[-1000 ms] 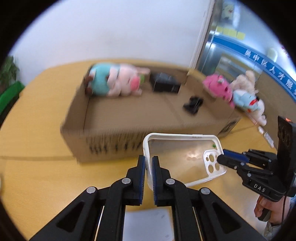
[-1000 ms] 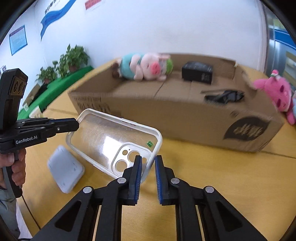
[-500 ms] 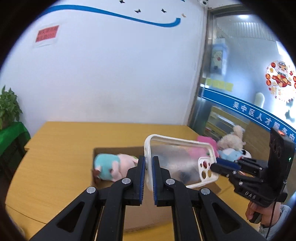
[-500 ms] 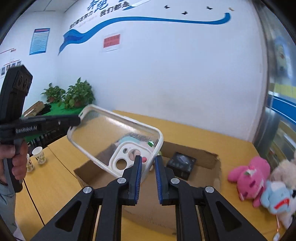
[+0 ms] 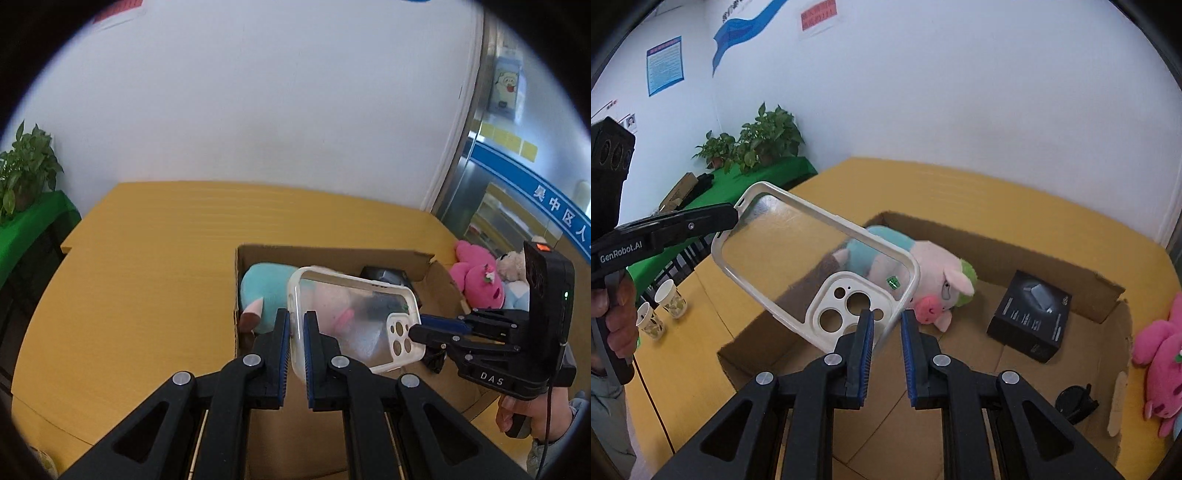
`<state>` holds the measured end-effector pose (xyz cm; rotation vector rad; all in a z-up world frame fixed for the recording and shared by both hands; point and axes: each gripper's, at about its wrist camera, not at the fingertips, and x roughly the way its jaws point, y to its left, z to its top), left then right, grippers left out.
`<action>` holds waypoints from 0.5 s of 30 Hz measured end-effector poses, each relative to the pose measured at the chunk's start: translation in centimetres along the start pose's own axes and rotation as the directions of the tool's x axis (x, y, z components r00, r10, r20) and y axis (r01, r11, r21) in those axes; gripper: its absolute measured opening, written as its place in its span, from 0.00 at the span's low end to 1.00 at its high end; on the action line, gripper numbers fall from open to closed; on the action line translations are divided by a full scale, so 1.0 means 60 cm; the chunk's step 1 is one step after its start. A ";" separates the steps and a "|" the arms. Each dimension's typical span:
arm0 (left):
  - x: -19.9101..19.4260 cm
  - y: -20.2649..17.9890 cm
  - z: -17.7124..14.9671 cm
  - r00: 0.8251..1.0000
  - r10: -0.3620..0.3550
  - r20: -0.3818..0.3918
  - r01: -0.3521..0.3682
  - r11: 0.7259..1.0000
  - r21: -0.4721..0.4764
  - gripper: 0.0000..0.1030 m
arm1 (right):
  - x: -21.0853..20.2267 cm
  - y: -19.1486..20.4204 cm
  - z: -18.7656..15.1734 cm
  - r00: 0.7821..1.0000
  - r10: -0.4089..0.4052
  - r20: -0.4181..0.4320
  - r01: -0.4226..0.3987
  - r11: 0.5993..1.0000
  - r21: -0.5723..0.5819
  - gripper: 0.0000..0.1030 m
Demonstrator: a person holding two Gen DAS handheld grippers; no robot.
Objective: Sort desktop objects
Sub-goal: 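Lift the phone case frame and carry it over the cardboard box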
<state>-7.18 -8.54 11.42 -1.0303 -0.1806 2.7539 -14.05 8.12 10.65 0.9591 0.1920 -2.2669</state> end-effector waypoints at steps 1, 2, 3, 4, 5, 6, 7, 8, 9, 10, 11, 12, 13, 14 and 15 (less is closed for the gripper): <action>0.024 0.003 -0.004 0.999 0.007 -0.036 -0.007 1.000 0.005 0.06 | 0.020 -0.012 -0.004 1.000 0.004 -0.029 -0.003 1.000 0.017 0.14; 0.045 0.005 -0.009 0.997 0.015 -0.071 -0.015 1.000 0.012 0.06 | 0.048 -0.026 -0.005 0.998 0.004 -0.069 -0.002 0.999 0.036 0.14; 0.074 0.007 -0.017 0.992 0.032 -0.122 -0.030 0.999 0.021 0.06 | 0.064 -0.037 -0.007 0.995 0.006 -0.098 -0.002 0.999 0.047 0.15; 0.096 0.010 -0.021 0.987 0.040 -0.155 -0.037 0.999 0.018 0.06 | 0.082 -0.049 -0.014 0.991 0.015 -0.135 -0.006 0.998 0.063 0.15; 0.118 0.013 -0.028 0.980 0.042 -0.192 -0.040 0.999 0.013 0.06 | 0.104 -0.059 -0.019 0.984 0.028 -0.176 -0.014 0.997 0.080 0.15; 0.141 0.017 -0.035 0.972 0.042 -0.232 -0.042 0.999 0.005 0.06 | 0.125 -0.067 -0.025 0.975 0.039 -0.219 -0.019 0.996 0.091 0.15; 0.157 0.023 -0.041 0.964 0.045 -0.260 -0.046 0.999 0.000 0.06 | 0.146 -0.074 -0.031 0.964 0.042 -0.263 -0.018 0.995 0.095 0.15; 0.177 0.027 -0.048 0.954 0.048 -0.296 -0.053 0.999 -0.006 0.06 | 0.159 -0.074 -0.037 0.955 0.046 -0.293 -0.018 0.995 0.097 0.15; 0.190 0.031 -0.052 0.943 0.055 -0.328 -0.060 0.998 -0.005 0.06 | 0.177 -0.078 -0.043 0.942 0.049 -0.331 -0.017 0.995 0.097 0.15; 0.202 0.032 -0.057 0.933 0.067 -0.354 -0.071 0.997 0.001 0.06 | 0.193 -0.080 -0.048 0.929 0.047 -0.368 -0.013 0.995 0.094 0.15; 0.205 0.027 -0.057 0.932 0.087 -0.352 -0.084 0.996 0.024 0.06 | 0.206 -0.081 -0.053 0.916 0.049 -0.397 -0.012 0.995 0.095 0.15; 0.206 0.024 -0.056 0.928 0.091 -0.362 -0.086 0.996 0.031 0.06 | 0.221 -0.082 -0.059 0.902 0.055 -0.429 -0.014 0.995 0.098 0.15; 0.209 0.020 -0.055 0.922 0.092 -0.376 -0.085 0.996 0.035 0.07 | 0.232 -0.083 -0.064 0.888 0.063 -0.456 -0.017 0.994 0.104 0.16; 0.214 0.015 -0.055 0.910 0.117 -0.397 -0.104 0.993 0.054 0.07 | 0.244 -0.084 -0.070 0.875 0.060 -0.480 -0.010 0.994 0.106 0.17; 0.219 0.010 -0.055 0.900 0.154 -0.409 -0.131 0.988 0.084 0.07 | 0.253 -0.087 -0.072 0.862 0.061 -0.504 -0.006 0.994 0.109 0.17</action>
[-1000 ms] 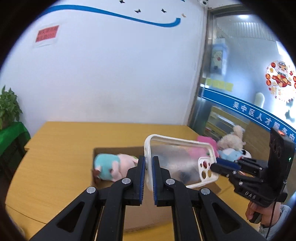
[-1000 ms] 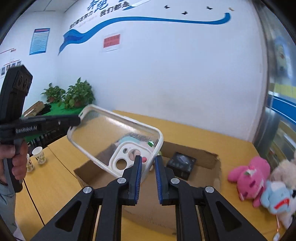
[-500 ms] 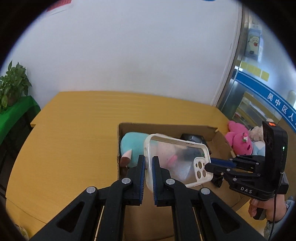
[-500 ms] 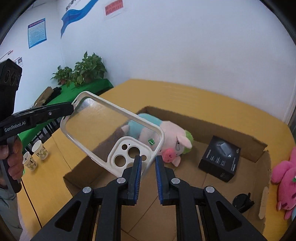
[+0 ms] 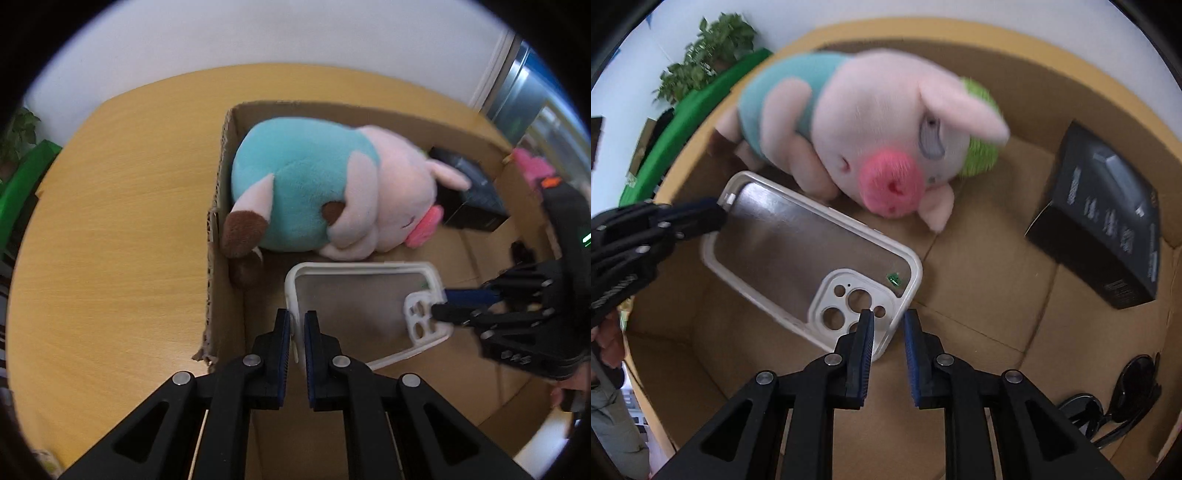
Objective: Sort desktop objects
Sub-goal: 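Lift the phone case frame and carry it over the cardboard box, then lower the phone case frame into the box and open the right gripper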
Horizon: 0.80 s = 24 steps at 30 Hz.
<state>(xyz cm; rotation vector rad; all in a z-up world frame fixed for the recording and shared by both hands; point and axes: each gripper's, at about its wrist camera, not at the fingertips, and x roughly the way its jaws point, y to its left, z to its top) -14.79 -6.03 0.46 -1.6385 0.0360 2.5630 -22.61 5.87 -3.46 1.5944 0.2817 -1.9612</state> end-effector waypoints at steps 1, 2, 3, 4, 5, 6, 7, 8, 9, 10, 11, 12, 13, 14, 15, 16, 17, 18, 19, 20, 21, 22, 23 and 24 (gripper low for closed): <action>0.003 -0.005 0.001 1.000 0.022 -0.014 -0.022 1.000 0.012 0.07 | -0.003 -0.003 0.002 1.000 0.014 0.009 -0.014 1.000 0.011 0.17; 0.004 -0.009 0.001 0.999 0.030 -0.023 -0.030 0.999 0.019 0.07 | -0.005 -0.006 0.003 1.000 0.025 0.013 -0.025 0.999 0.024 0.17; 0.004 -0.013 0.000 0.999 0.020 -0.033 -0.019 1.000 0.020 0.07 | -0.006 -0.007 0.003 1.000 0.024 0.012 -0.024 0.999 0.029 0.19; 0.003 -0.015 -0.002 0.999 0.015 -0.033 -0.015 1.000 0.019 0.09 | -0.007 -0.006 0.001 1.000 0.018 0.014 -0.018 0.999 0.028 0.26; -0.001 -0.015 -0.004 0.999 0.019 -0.026 -0.019 1.000 0.015 0.09 | -0.011 -0.006 -0.002 1.000 0.022 0.021 -0.023 0.999 0.033 0.32; -0.007 -0.014 -0.008 1.000 0.024 -0.016 -0.024 1.000 0.004 0.09 | -0.016 -0.006 -0.006 0.999 0.033 0.031 -0.035 0.999 0.039 0.45; -0.015 -0.012 -0.012 1.000 0.027 -0.001 -0.027 1.000 -0.004 0.09 | -0.028 -0.003 -0.013 0.998 0.033 0.055 -0.035 0.999 0.040 0.58; -0.032 -0.012 -0.018 0.999 0.028 0.031 -0.028 1.000 -0.010 0.09 | -0.045 0.002 -0.022 0.996 0.019 0.086 -0.022 0.999 0.035 0.63; -0.048 -0.011 -0.025 0.998 0.029 0.062 -0.029 1.000 -0.009 0.09 | -0.061 0.007 -0.029 0.993 0.009 0.114 -0.012 0.999 0.030 0.68; -0.077 -0.012 -0.035 0.993 0.029 0.117 -0.029 1.000 -0.008 0.11 | -0.085 0.014 -0.039 0.988 0.001 0.156 -0.005 1.000 0.025 0.72; -0.109 -0.013 -0.049 0.984 0.026 0.177 -0.025 1.000 -0.011 0.14 | -0.114 0.022 -0.056 0.978 -0.005 0.210 0.000 1.000 0.022 0.74; -0.132 -0.010 -0.060 0.974 0.020 0.224 -0.018 1.000 -0.011 0.28 | -0.146 0.030 -0.074 0.962 -0.011 0.271 0.006 1.000 0.020 0.80; -0.165 -0.012 -0.078 0.959 0.013 0.283 -0.011 1.000 -0.007 0.48 | -0.173 0.038 -0.097 0.944 -0.019 0.330 0.013 1.000 0.018 0.90; -0.194 -0.018 -0.096 0.940 0.011 0.341 -0.011 1.000 -0.004 0.59 | -0.210 0.050 -0.131 0.913 -0.044 0.406 0.039 0.999 0.021 0.95; -0.219 -0.023 -0.110 0.917 0.017 0.398 -0.017 1.000 -0.004 0.73 | -0.236 0.060 -0.157 0.884 -0.080 0.460 0.076 0.997 0.029 1.00; -0.247 -0.030 -0.134 0.887 0.021 0.462 -0.023 1.000 -0.001 0.76 | -0.252 0.071 -0.175 0.861 -0.113 0.496 0.108 0.993 0.039 1.00; -0.269 -0.036 -0.154 0.861 0.014 0.509 -0.022 1.000 0.010 0.76 | -0.272 0.082 -0.212 0.825 -0.173 0.539 0.160 0.985 0.071 1.00; -0.284 -0.051 -0.161 0.838 0.003 0.546 -0.021 0.999 0.027 0.76 | -0.278 0.089 -0.223 0.808 -0.205 0.552 0.185 0.978 0.093 1.00; -0.299 -0.061 -0.176 0.817 0.000 0.576 -0.023 0.999 0.032 0.76 | -0.283 0.098 -0.249 0.793 -0.234 0.563 0.207 0.972 0.113 1.00; -0.313 -0.074 -0.199 0.794 -0.004 0.608 -0.020 0.999 0.033 0.76 | -0.286 0.104 -0.269 0.780 -0.257 0.570 0.226 0.966 0.126 1.00; -0.319 -0.079 -0.202 0.775 -0.018 0.631 -0.010 0.999 0.042 0.77 | -0.289 0.112 -0.291 0.766 -0.281 0.579 0.243 0.959 0.145 1.00; -0.324 -0.089 -0.212 0.760 -0.033 0.649 -0.003 0.998 0.055 0.77 | -0.294 0.114 -0.312 0.751 -0.305 0.586 0.255 0.952 0.168 1.00; -0.331 -0.103 -0.220 0.746 -0.043 0.664 0.000 0.998 0.066 0.77 | -0.296 0.114 -0.330 0.739 -0.321 0.592 0.259 0.947 0.190 1.00; -0.335 -0.116 -0.227 0.737 -0.047 0.674 -0.001 0.997 0.071 0.77 | -0.296 0.115 -0.342 0.733 -0.327 0.597 0.254 0.945 0.207 1.00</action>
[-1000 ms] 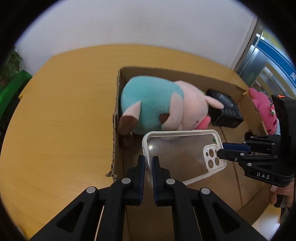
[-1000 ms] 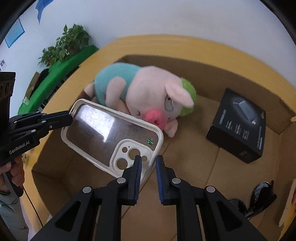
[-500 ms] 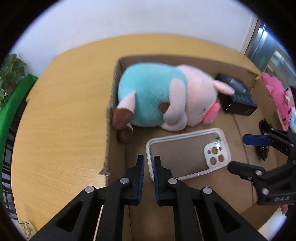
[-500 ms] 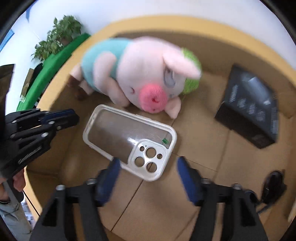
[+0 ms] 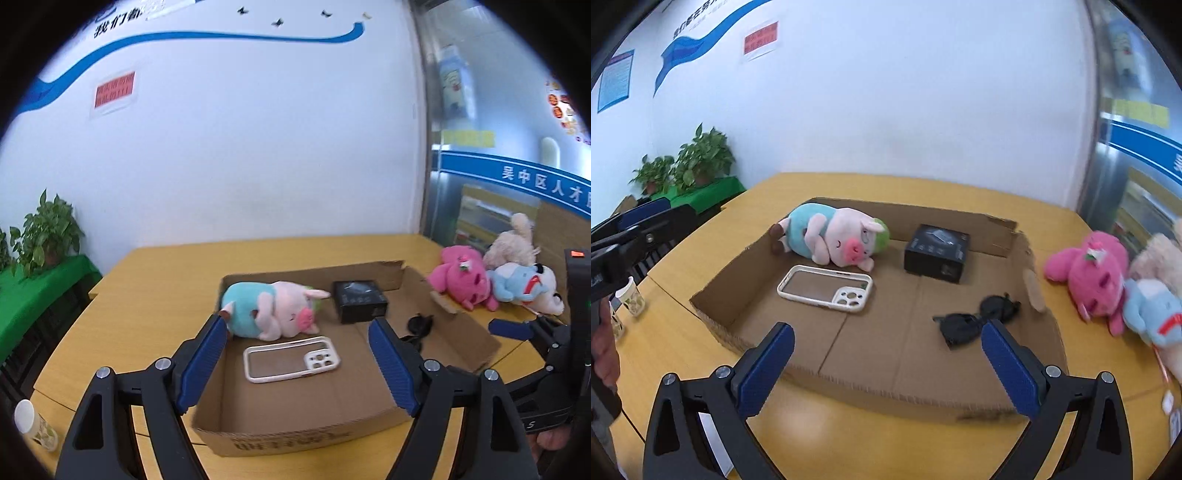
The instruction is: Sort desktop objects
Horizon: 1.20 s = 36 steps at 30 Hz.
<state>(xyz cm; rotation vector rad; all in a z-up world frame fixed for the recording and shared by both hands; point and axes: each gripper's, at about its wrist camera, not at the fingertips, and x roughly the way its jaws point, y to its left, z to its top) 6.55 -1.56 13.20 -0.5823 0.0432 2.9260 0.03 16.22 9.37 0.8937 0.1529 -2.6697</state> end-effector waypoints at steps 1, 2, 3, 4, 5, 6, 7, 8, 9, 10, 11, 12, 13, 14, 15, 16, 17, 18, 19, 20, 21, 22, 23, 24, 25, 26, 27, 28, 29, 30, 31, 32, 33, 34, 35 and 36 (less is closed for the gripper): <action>-0.007 -0.013 -0.002 1.000 -0.002 0.008 0.002 1.000 0.007 0.77 | -0.010 -0.006 -0.005 1.000 -0.007 0.007 0.007 1.000 0.017 1.00; -0.011 -0.024 -0.006 1.000 -0.009 0.012 0.009 1.000 0.011 0.77 | -0.024 -0.013 -0.013 1.000 -0.018 0.018 0.017 0.999 0.032 1.00; -0.012 -0.030 -0.008 1.000 -0.018 0.011 0.017 1.000 0.005 0.77 | -0.037 -0.018 -0.020 0.999 -0.030 0.023 0.029 0.999 0.036 1.00; -0.013 -0.034 -0.010 1.000 -0.027 0.006 0.027 1.000 -0.004 0.77 | -0.043 -0.019 -0.029 0.999 -0.039 0.024 0.038 0.999 0.035 1.00; -0.013 -0.036 -0.014 0.999 -0.036 0.004 0.036 0.999 -0.015 0.77 | -0.051 -0.020 -0.034 0.998 -0.050 0.025 0.049 0.998 0.033 1.00; -0.006 -0.043 -0.019 0.999 -0.043 0.005 0.043 0.999 -0.024 0.77 | -0.060 -0.018 -0.041 0.998 -0.057 0.027 0.056 0.998 0.030 1.00; -0.007 -0.044 -0.021 0.999 -0.051 0.006 0.051 0.998 -0.038 0.77 | -0.069 -0.019 -0.046 0.997 -0.069 0.033 0.068 0.997 0.025 1.00; -0.009 -0.044 -0.023 0.998 -0.061 0.000 0.061 0.997 -0.049 0.77 | -0.072 -0.018 -0.050 0.996 -0.078 0.037 0.077 0.997 0.021 1.00; -0.016 -0.043 -0.029 0.998 -0.066 -0.007 0.065 0.997 -0.052 0.77 | -0.072 -0.019 -0.054 0.996 -0.085 0.040 0.084 0.996 0.018 1.00; -0.016 -0.046 -0.031 0.998 -0.067 -0.013 0.066 0.997 -0.047 0.77 | -0.074 -0.019 -0.057 0.995 -0.089 0.041 0.089 0.996 0.017 1.00; -0.019 -0.053 -0.035 0.998 -0.064 -0.016 0.063 0.997 -0.037 0.77 | -0.079 -0.019 -0.060 0.995 -0.093 0.042 0.093 0.996 0.016 1.00; -0.020 -0.057 -0.038 0.998 -0.060 -0.017 0.060 0.998 -0.028 0.77 | -0.082 -0.020 -0.063 0.994 -0.098 0.044 0.097 0.995 0.012 1.00; -0.021 -0.058 -0.041 0.998 -0.061 -0.018 0.061 0.998 -0.024 0.77 | -0.084 -0.020 -0.065 0.994 -0.101 0.045 0.101 0.995 0.012 1.00; -0.021 -0.059 -0.041 0.998 -0.067 -0.020 0.067 0.997 -0.023 0.77 | -0.089 -0.021 -0.067 0.994 -0.103 0.048 0.102 0.995 0.016 1.00; -0.020 -0.061 -0.042 0.997 -0.072 -0.023 0.071 0.997 -0.025 0.77 | -0.094 -0.021 -0.069 0.993 -0.103 0.053 0.101 0.995 0.023 1.00; -0.020 -0.061 -0.043 0.997 -0.073 -0.024 0.073 0.997 -0.027 0.77 | -0.098 -0.022 -0.070 0.993 -0.100 0.057 0.099 0.995 0.031 1.00; -0.020 -0.062 -0.044 0.997 -0.073 -0.026 0.072 0.997 -0.028 0.77 | -0.099 -0.022 -0.070 0.993 -0.100 0.058 0.098 0.995 0.033 1.00; -0.020 -0.062 -0.044 0.997 -0.072 -0.026 0.071 0.997 -0.028 0.77 | -0.100 -0.021 -0.071 0.993 -0.100 0.059 0.098 0.995 0.032 1.00; -0.020 -0.061 -0.044 0.997 -0.074 -0.025 0.073 0.997 -0.029 0.77 | -0.101 -0.019 -0.073 0.993 -0.101 0.059 0.099 0.995 0.028 1.00; -0.020 -0.062 -0.044 0.997 -0.076 -0.024 0.075 0.997 -0.030 0.77 | -0.101 -0.018 -0.073 0.993 -0.101 0.059 0.100 0.995 0.023 1.00; -0.020 -0.062 -0.045 0.997 -0.078 -0.022 0.078 0.996 -0.031 0.77 | -0.101 -0.016 -0.075 0.993 -0.102 0.058 0.101 0.995 0.019 1.00; -0.020 -0.063 -0.046 0.997 -0.078 -0.022 0.078 0.997 -0.029 0.77 | -0.100 -0.015 -0.076 0.993 -0.101 0.055 0.101 0.995 0.018 1.00; -0.020 -0.064 -0.047 0.997 -0.075 -0.022 0.075 0.997 -0.024 0.77 | -0.099 -0.014 -0.077 0.994 -0.098 0.052 0.097 0.995 0.019 1.00; -0.021 -0.064 -0.047 0.997 -0.070 -0.023 0.070 0.997 -0.023 0.77 | -0.097 -0.014 -0.077 0.994 -0.094 0.050 0.094 0.995 0.021 1.00; -0.020 -0.063 -0.048 0.997 -0.069 -0.024 0.069 0.997 -0.024 0.77 | -0.097 -0.014 -0.078 0.994 -0.094 0.050 0.093 0.995 0.023 1.00; -0.021 -0.063 -0.049 0.997 -0.070 -0.025 0.069 0.997 -0.026 0.77 | -0.096 -0.013 -0.078 0.994 -0.093 0.050 0.092 0.995 0.024 1.00; -0.021 -0.061 -0.049 0.997 -0.071 -0.024 0.070 0.997 -0.030 0.77 | -0.096 -0.011 -0.077 0.994 -0.092 0.052 0.091 0.996 0.023 1.00; -0.021 -0.061 -0.049 0.997 -0.071 -0.025 0.070 0.997 -0.032 0.77 | -0.097 -0.010 -0.077 0.994 -0.094 0.054 0.093 0.995 0.021 1.00; -0.020 -0.060 -0.049 0.997 -0.070 -0.026 0.070 0.997 -0.032 0.77 | -0.097 -0.010 -0.077 0.994 -0.096 0.055 0.095 0.995 0.020 1.00; -0.020 -0.061 -0.049 0.997 -0.070 -0.026 0.069 0.997 -0.032 0.77 | -0.097 -0.009 -0.076 0.994 -0.096 0.056 0.095 0.995 0.019 1.00; -0.019 -0.061 -0.050 0.997 -0.069 -0.026 0.069 0.997 -0.032 0.77 | -0.098 -0.009 -0.076 0.994 -0.096 0.057 0.095 0.995 0.019 1.00; -0.018 -0.062 -0.050 0.997 -0.070 -0.027 0.069 0.997 -0.033 0.77 | -0.098 -0.009 -0.076 0.994 -0.097 0.056 0.096 0.995 0.018 1.00; -0.016 -0.063 -0.051 0.997 -0.073 -0.029 0.072 0.997 -0.035 0.77 | -0.097 -0.009 -0.076 0.994 -0.099 0.055 0.098 0.995 0.017 1.00; -0.014 -0.064 -0.052 0.996 -0.078 -0.032 0.077 0.996 -0.036 0.77 | -0.096 -0.010 -0.076 0.994 -0.099 0.053 0.098 0.995 0.016 1.00; -0.012 -0.065 -0.053 0.996 -0.081 -0.036 0.080 0.996 -0.035 0.77 | -0.096 -0.010 -0.076 0.994 -0.099 0.051 0.099 0.995 0.014 1.00; -0.010 -0.066 -0.054 0.996 -0.081 -0.040 0.079 0.996 -0.035 0.77 | -0.095 -0.010 -0.077 0.994 -0.101 0.049 0.100 0.995 0.014 1.00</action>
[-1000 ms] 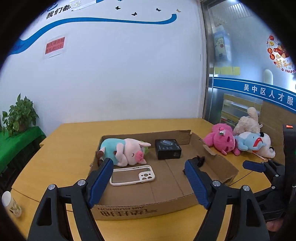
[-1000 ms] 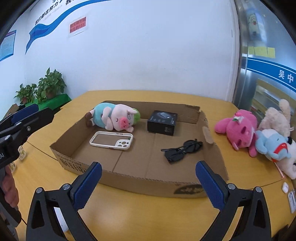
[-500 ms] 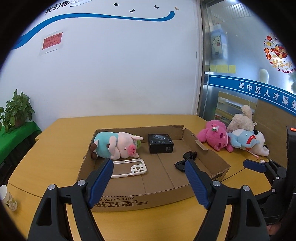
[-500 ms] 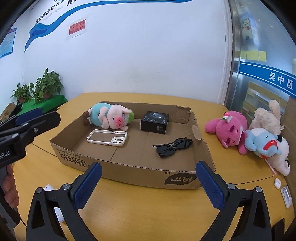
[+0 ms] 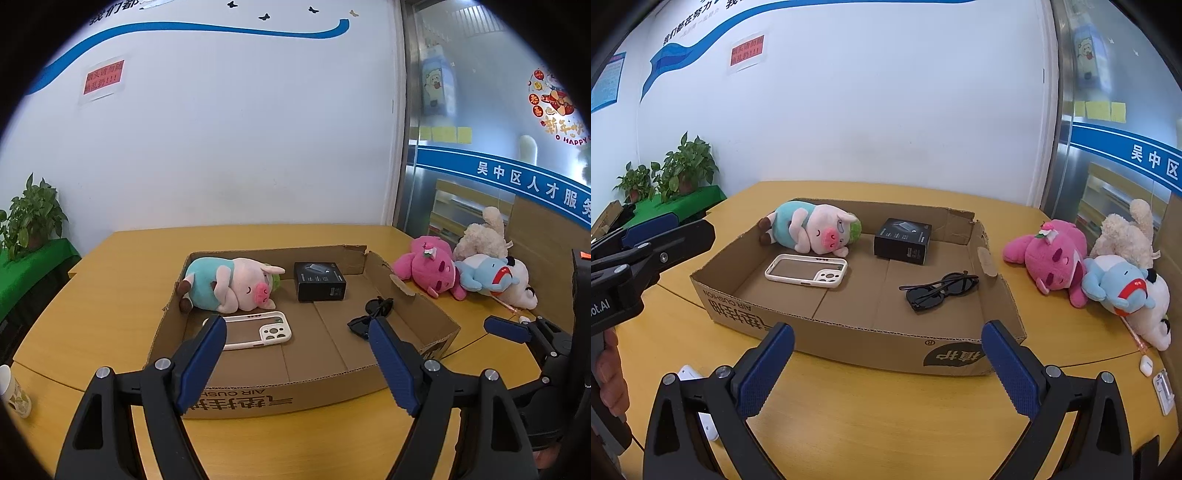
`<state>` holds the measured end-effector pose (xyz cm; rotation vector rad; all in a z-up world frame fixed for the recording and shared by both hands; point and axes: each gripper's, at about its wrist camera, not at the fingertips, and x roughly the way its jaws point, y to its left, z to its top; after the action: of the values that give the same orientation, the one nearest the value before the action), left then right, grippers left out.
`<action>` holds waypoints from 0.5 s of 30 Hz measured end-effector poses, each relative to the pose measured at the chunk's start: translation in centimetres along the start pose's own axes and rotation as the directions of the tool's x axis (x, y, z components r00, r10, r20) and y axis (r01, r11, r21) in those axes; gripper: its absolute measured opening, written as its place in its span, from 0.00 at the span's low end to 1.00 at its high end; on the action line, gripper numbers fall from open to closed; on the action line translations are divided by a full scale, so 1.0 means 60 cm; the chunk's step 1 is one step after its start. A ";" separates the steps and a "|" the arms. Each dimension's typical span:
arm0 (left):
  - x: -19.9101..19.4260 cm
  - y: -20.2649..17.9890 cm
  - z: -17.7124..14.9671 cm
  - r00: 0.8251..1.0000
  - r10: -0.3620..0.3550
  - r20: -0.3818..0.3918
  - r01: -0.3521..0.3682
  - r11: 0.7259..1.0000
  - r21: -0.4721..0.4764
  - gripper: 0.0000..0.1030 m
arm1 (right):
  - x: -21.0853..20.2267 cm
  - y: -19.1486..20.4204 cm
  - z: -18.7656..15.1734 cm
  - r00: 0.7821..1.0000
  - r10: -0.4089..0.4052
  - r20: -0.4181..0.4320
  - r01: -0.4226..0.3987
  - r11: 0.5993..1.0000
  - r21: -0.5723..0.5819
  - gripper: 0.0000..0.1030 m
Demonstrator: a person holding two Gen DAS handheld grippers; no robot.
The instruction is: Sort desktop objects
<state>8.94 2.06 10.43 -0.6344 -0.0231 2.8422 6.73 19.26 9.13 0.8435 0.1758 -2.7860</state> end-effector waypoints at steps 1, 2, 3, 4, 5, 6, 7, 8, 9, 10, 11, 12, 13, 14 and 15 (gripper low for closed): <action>0.001 -0.001 -0.001 1.000 0.000 -0.003 0.000 1.000 0.000 0.77 | 0.001 0.000 -0.001 1.000 -0.001 -0.002 0.001 1.000 0.001 1.00; 0.003 -0.002 -0.002 1.000 -0.002 -0.005 0.002 1.000 0.000 0.77 | 0.002 -0.002 -0.002 1.000 0.001 -0.004 -0.001 1.000 0.002 1.00; 0.004 -0.002 -0.003 1.000 -0.003 -0.007 0.003 1.000 -0.001 0.77 | 0.002 -0.003 -0.002 1.000 0.001 -0.004 -0.001 1.000 0.003 1.00; 0.005 -0.001 -0.003 1.000 -0.003 -0.010 0.003 1.000 -0.002 0.77 | 0.004 -0.004 -0.003 1.000 0.000 -0.006 0.000 1.000 0.005 1.00; 0.006 -0.001 -0.004 1.000 -0.001 -0.014 0.001 1.000 -0.002 0.77 | 0.005 -0.005 -0.003 1.000 -0.001 -0.007 0.001 1.000 0.005 1.00; 0.006 -0.001 -0.005 1.000 0.002 -0.016 -0.002 1.000 0.000 0.77 | 0.007 -0.005 -0.003 1.000 0.000 -0.010 0.000 1.000 0.006 1.00; 0.006 -0.001 -0.006 1.000 0.005 -0.018 -0.005 1.000 0.001 0.77 | 0.008 -0.005 -0.003 1.000 0.001 -0.011 -0.001 1.000 0.007 1.00; 0.006 0.000 -0.006 1.000 0.008 -0.019 -0.008 1.000 0.003 0.77 | 0.009 -0.005 -0.003 1.000 0.004 -0.011 -0.004 1.000 0.009 1.00; 0.006 0.001 -0.007 1.000 0.012 -0.020 -0.012 1.000 0.003 0.77 | 0.010 -0.005 -0.003 1.000 0.007 -0.010 -0.006 1.000 0.010 1.00; 0.006 0.002 -0.007 1.000 0.015 -0.021 -0.014 1.000 0.002 0.77 | 0.010 -0.005 -0.002 1.000 0.008 -0.009 -0.008 1.000 0.009 1.00; 0.006 0.003 -0.008 1.000 0.017 -0.021 -0.017 1.000 0.001 0.77 | 0.011 -0.004 -0.002 1.000 0.007 -0.009 -0.007 1.000 0.008 1.00; 0.007 0.003 -0.008 1.000 0.018 -0.022 -0.018 1.000 0.000 0.77 | 0.011 -0.003 -0.002 1.000 0.008 -0.009 -0.008 1.000 0.006 1.00; 0.008 0.003 -0.008 0.999 0.020 -0.024 -0.020 1.000 0.000 0.77 | 0.011 -0.002 -0.002 1.000 0.007 -0.009 -0.007 1.000 0.004 1.00; 0.010 0.002 -0.009 0.999 0.021 -0.027 -0.021 1.000 0.000 0.77 | 0.011 -0.001 -0.002 1.000 0.005 -0.010 -0.005 1.000 0.002 1.00; 0.011 0.002 -0.009 0.999 0.022 -0.028 -0.022 1.000 -0.001 0.77 | 0.011 -0.001 -0.002 1.000 0.003 -0.011 -0.003 1.000 0.000 1.00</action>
<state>8.53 2.09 9.66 -0.6789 -0.0128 2.8537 6.23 19.24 8.64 0.8580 0.1759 -2.7797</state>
